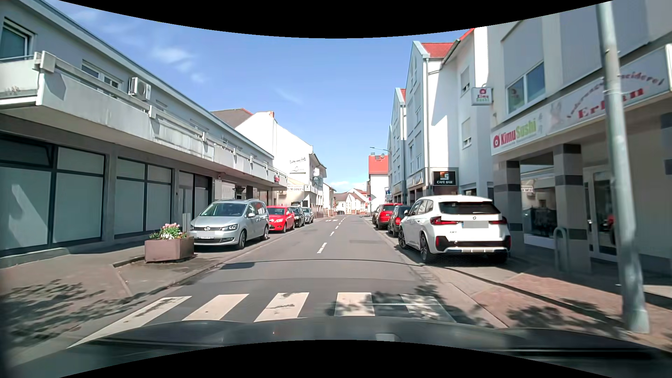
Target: Follow the waypoints while adhering to traffic rules and regulations
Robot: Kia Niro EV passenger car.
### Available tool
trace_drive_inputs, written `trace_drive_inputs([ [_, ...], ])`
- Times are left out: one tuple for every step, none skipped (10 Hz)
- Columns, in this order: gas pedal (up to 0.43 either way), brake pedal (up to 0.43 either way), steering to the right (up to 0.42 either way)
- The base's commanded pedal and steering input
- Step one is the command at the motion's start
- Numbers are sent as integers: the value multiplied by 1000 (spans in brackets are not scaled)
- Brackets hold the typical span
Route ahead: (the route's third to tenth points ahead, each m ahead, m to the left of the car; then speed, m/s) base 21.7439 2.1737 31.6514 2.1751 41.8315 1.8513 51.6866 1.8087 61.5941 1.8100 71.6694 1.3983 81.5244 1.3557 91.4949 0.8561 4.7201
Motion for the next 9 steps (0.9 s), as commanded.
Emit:
trace_drive_inputs([
  [47, 0, -29],
  [47, 0, -30],
  [47, 0, -27],
  [47, 0, -22],
  [47, 0, -18],
  [47, 0, -16],
  [47, 0, -15],
  [47, 0, -13],
  [47, 0, -12],
])
